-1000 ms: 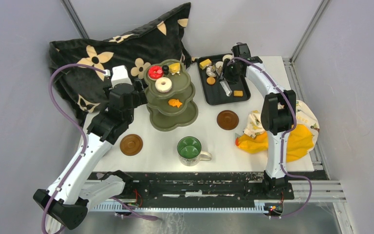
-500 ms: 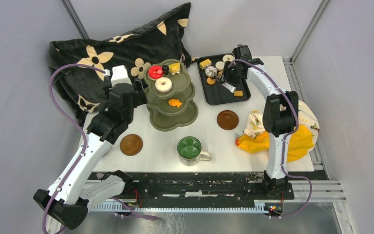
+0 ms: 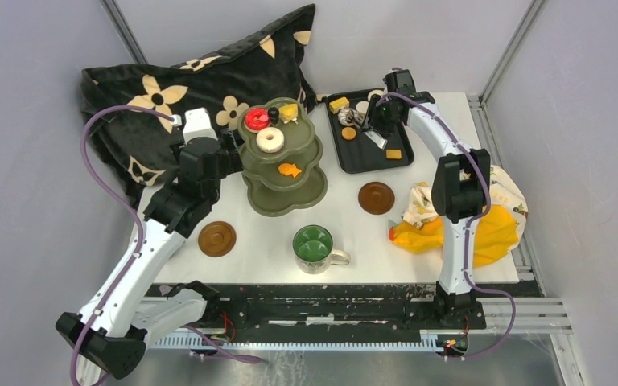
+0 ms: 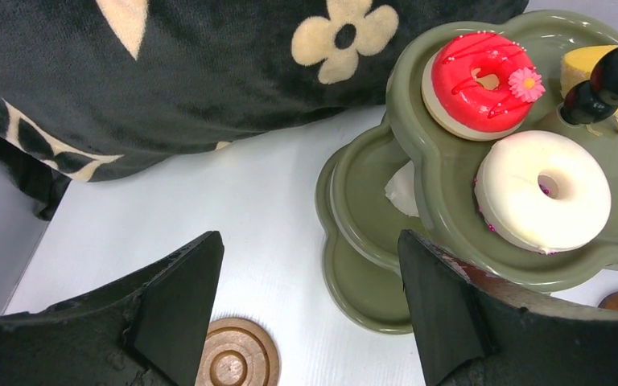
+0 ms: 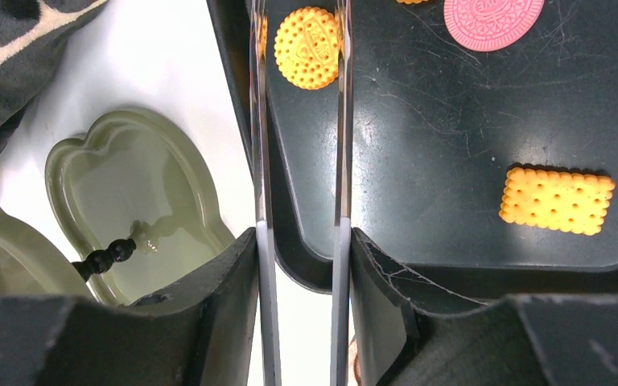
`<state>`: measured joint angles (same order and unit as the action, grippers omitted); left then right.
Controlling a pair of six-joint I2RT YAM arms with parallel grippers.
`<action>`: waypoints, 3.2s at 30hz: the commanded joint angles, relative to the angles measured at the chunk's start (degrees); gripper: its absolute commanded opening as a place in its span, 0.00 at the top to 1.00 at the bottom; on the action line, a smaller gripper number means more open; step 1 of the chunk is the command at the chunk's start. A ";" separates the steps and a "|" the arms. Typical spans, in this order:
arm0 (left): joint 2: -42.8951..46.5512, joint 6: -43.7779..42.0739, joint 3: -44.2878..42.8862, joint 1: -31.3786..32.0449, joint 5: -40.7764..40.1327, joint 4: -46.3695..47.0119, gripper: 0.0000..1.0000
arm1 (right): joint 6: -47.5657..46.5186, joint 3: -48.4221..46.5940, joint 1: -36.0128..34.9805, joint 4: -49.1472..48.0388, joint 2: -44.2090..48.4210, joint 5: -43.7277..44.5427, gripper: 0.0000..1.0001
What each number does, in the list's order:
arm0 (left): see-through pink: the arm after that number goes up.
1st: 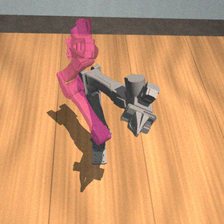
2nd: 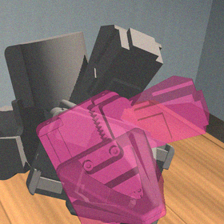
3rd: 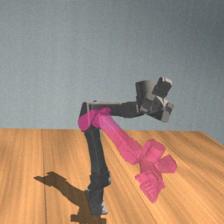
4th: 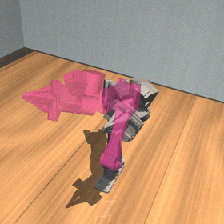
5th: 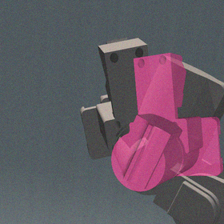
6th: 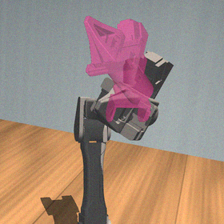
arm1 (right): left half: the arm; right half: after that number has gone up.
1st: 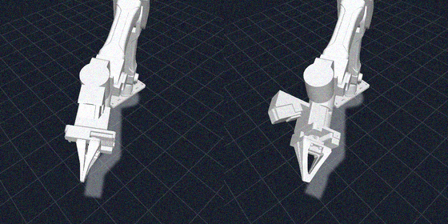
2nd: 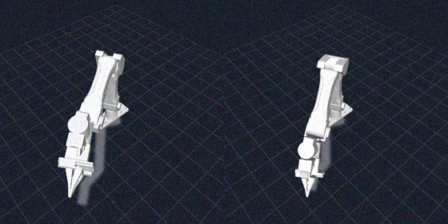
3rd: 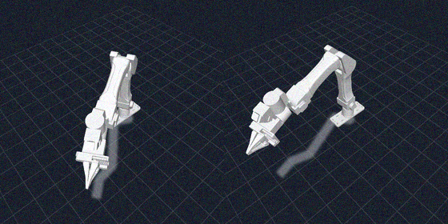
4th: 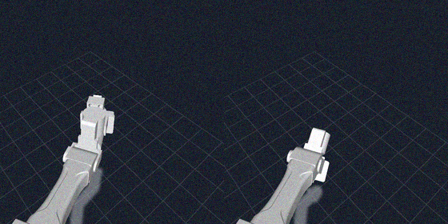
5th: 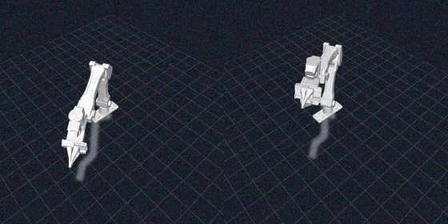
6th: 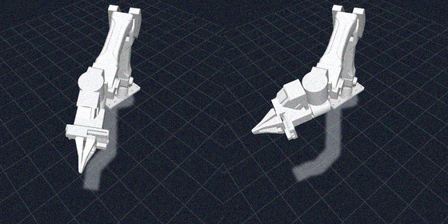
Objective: Serve the afternoon tea
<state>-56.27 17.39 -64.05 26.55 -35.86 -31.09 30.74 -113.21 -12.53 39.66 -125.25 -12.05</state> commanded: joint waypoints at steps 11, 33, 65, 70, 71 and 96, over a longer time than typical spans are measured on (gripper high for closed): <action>0.45 -2.17 0.33 -0.72 0.17 3.11 0.13 | 3.19 -5.31 0.89 -3.36 -2.56 -0.94 0.50; 0.72 -1.75 0.86 -0.84 1.16 3.14 0.13 | 7.58 -1.75 2.44 -7.26 -2.04 -1.49 0.49; 3.53 -0.63 0.59 -0.94 1.57 1.19 0.13 | 5.37 10.41 2.57 -9.08 10.80 -1.93 0.99; 5.46 0.85 -0.24 -0.92 2.61 -0.15 0.13 | 3.79 19.17 2.60 -10.09 20.79 -2.20 0.99; 5.96 0.95 -0.47 -0.91 2.63 -0.24 0.13 | 3.59 21.51 2.54 -10.73 23.06 -2.77 0.99; 12.61 5.14 -2.51 -0.88 7.47 -5.06 0.14 | 2.66 35.82 -14.10 -10.10 41.21 -10.64 0.99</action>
<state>-44.31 20.97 -64.18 25.93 -29.36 -36.25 33.63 -75.55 -24.99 33.04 -83.48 -21.43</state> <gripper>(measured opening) 0.866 0.248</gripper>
